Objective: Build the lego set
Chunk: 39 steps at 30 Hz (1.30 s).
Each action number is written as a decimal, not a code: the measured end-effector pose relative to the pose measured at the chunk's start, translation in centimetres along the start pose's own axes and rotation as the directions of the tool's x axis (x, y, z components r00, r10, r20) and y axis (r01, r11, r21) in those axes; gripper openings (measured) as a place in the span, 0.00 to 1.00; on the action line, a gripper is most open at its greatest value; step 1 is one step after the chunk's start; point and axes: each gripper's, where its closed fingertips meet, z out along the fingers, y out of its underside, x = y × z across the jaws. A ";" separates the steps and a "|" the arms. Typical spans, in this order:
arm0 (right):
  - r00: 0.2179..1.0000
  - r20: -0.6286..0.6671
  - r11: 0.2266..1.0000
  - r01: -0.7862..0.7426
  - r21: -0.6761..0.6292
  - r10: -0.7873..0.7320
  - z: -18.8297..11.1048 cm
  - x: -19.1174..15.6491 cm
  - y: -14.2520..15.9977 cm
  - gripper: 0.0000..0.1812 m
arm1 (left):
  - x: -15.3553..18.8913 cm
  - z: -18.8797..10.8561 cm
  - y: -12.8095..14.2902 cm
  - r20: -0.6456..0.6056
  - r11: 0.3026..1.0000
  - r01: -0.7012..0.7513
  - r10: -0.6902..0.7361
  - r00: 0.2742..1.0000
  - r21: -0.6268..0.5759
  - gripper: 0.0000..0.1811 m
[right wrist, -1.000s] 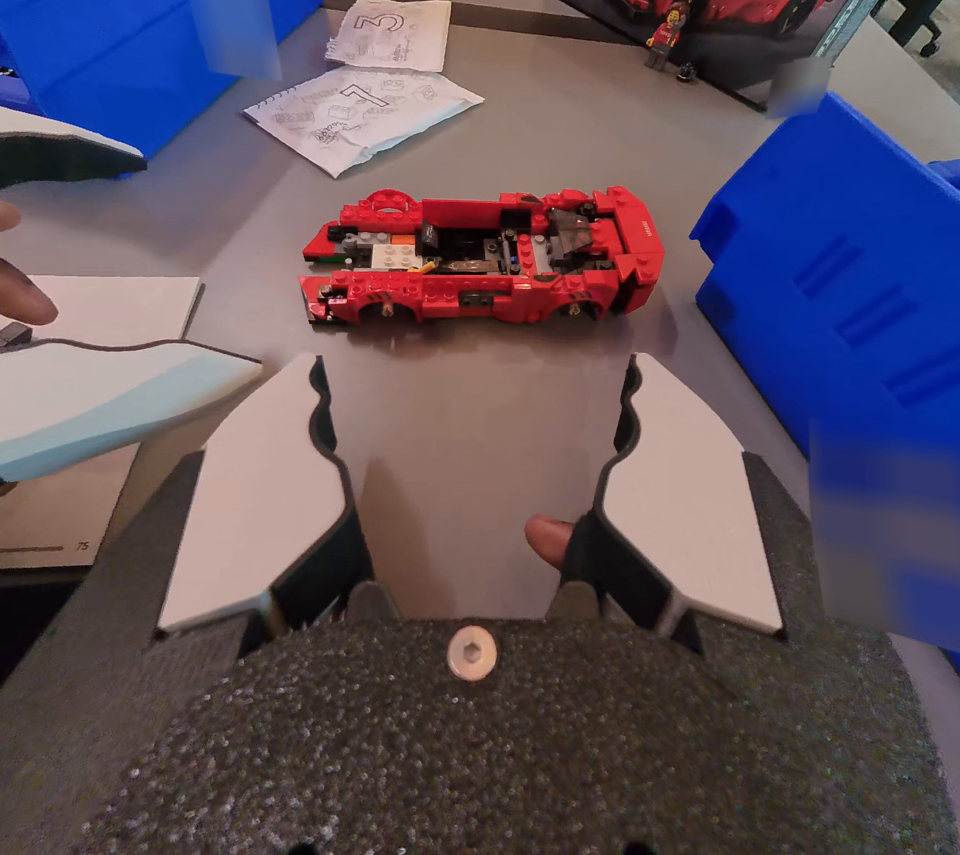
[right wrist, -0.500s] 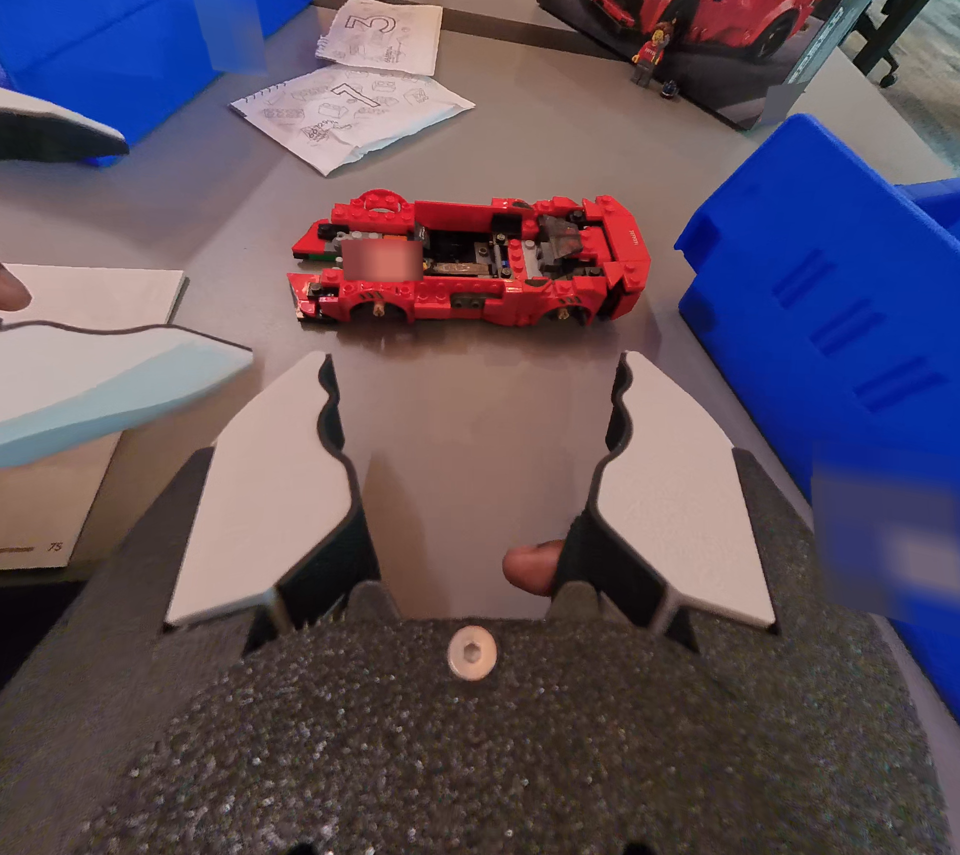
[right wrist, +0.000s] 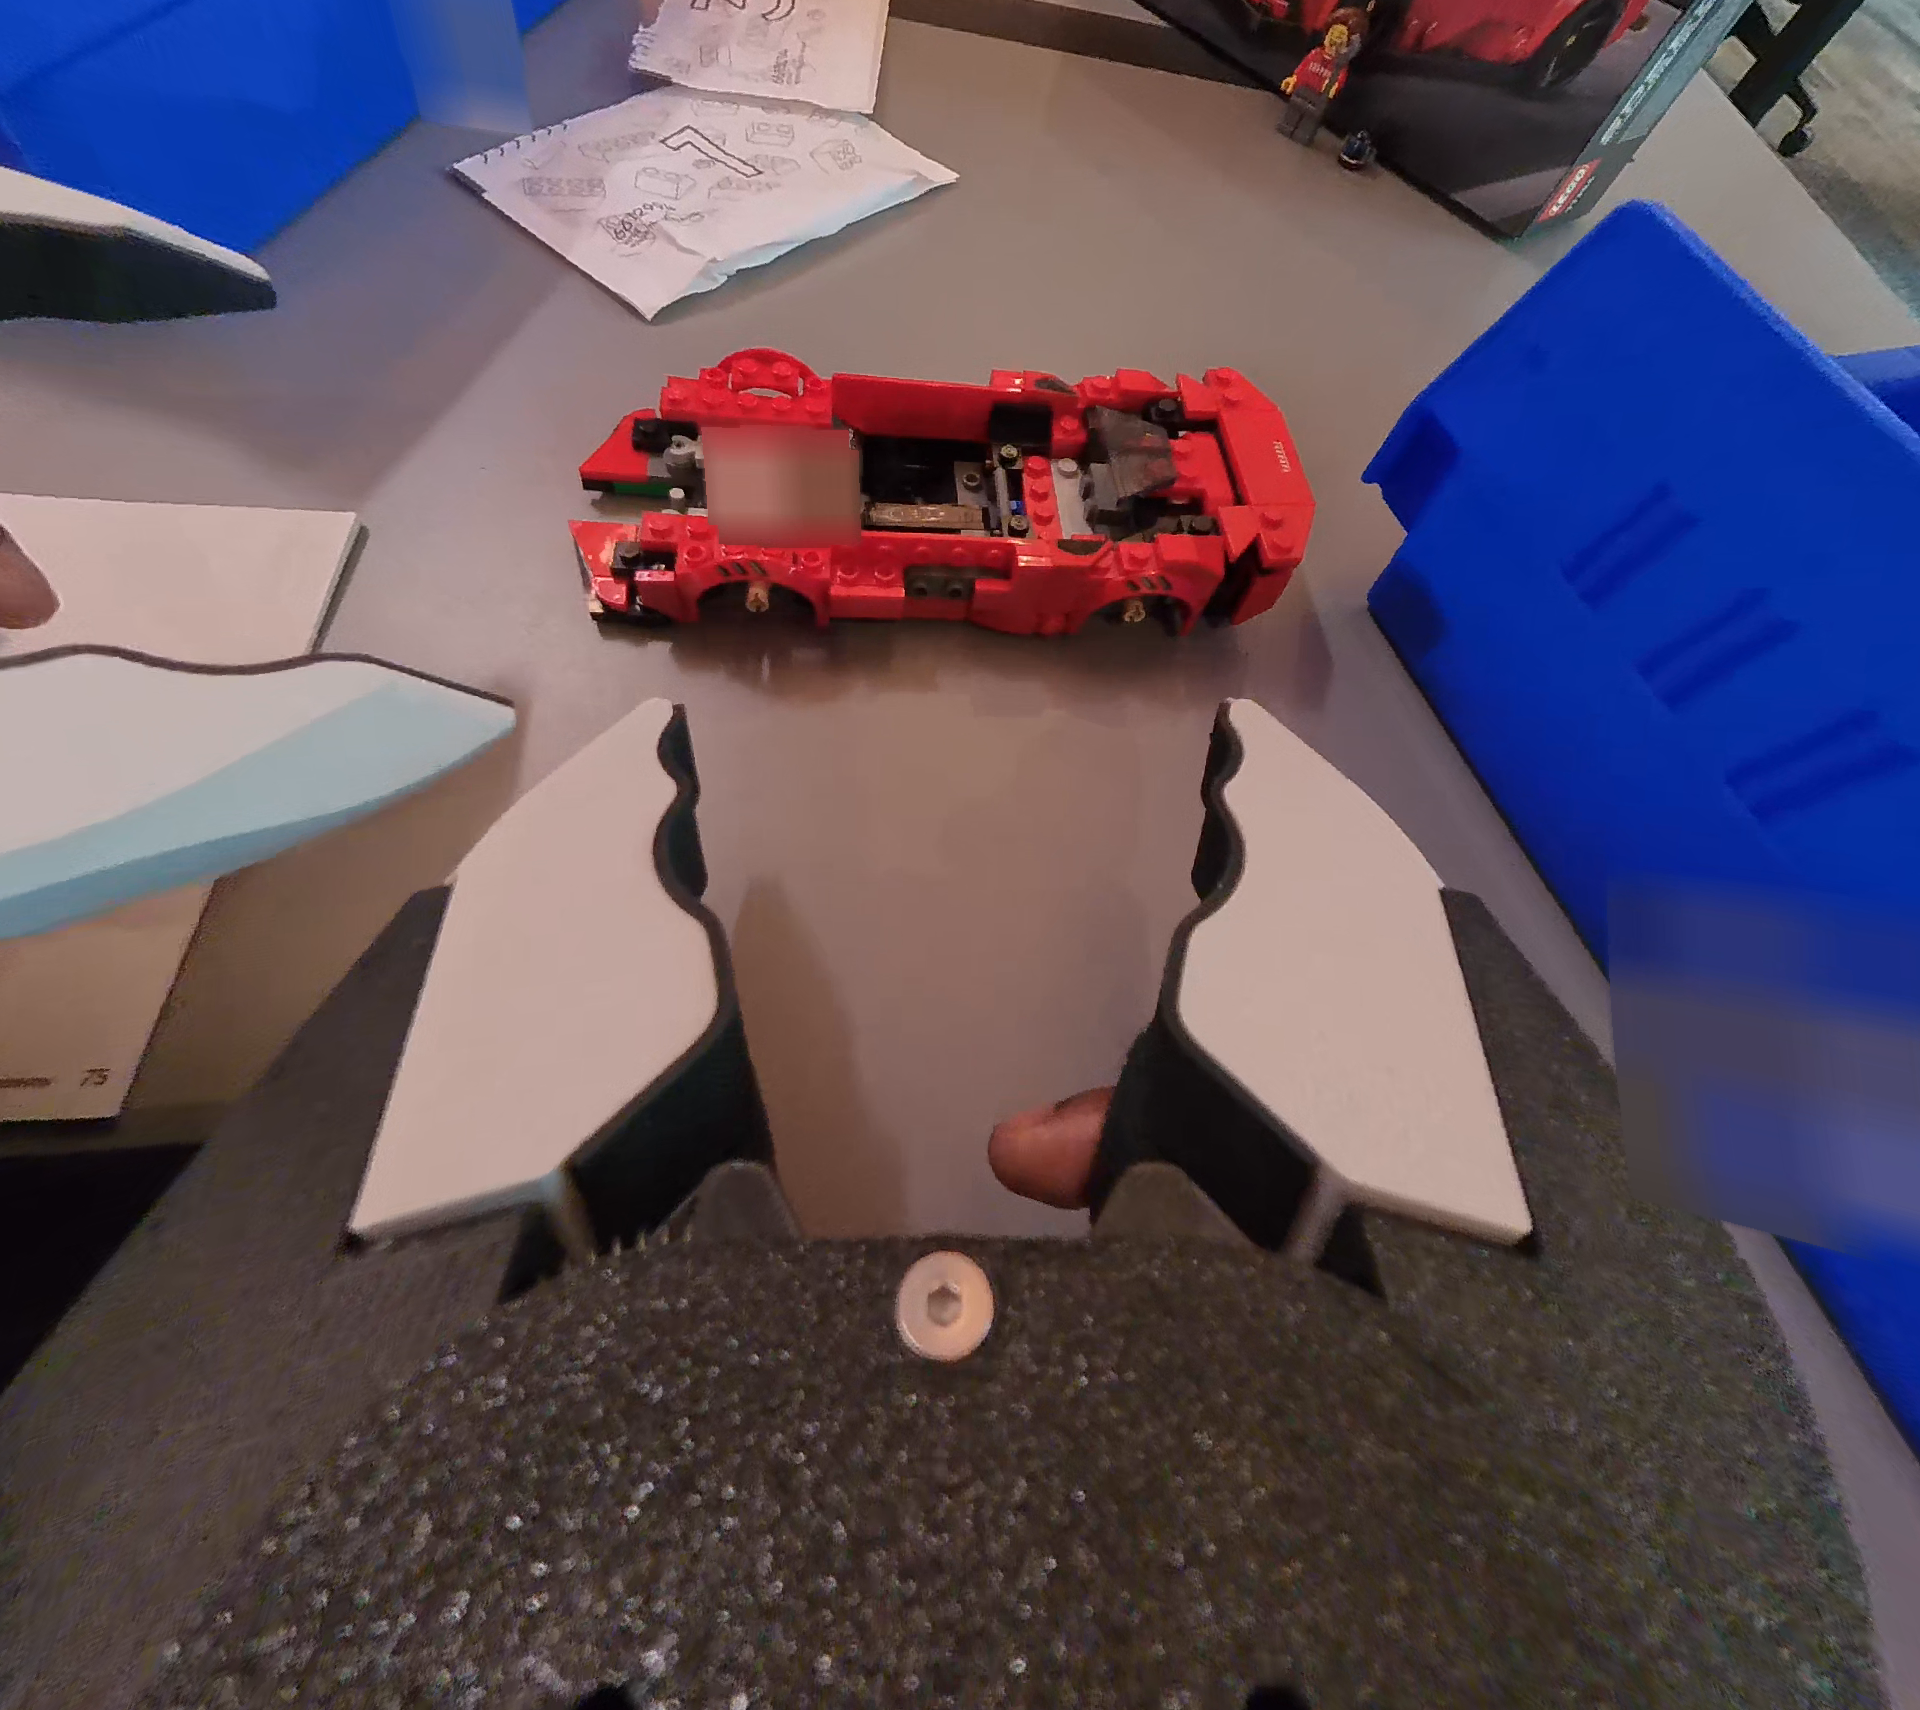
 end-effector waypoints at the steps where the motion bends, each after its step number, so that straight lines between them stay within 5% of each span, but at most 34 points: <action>1: 1.000 -0.002 1.000 0.002 0.000 -0.002 0.0 0.0 0.0 0.52 | 0.0 0.0 0.0 0.002 1.000 -0.005 0.005 1.000 -0.001 0.45; 39: 1.000 -0.018 1.000 0.004 -0.005 -0.004 0.0 0.2 0.1 0.52 | 0.0 0.1 0.0 0.011 1.000 -0.013 0.013 1.000 0.003 0.44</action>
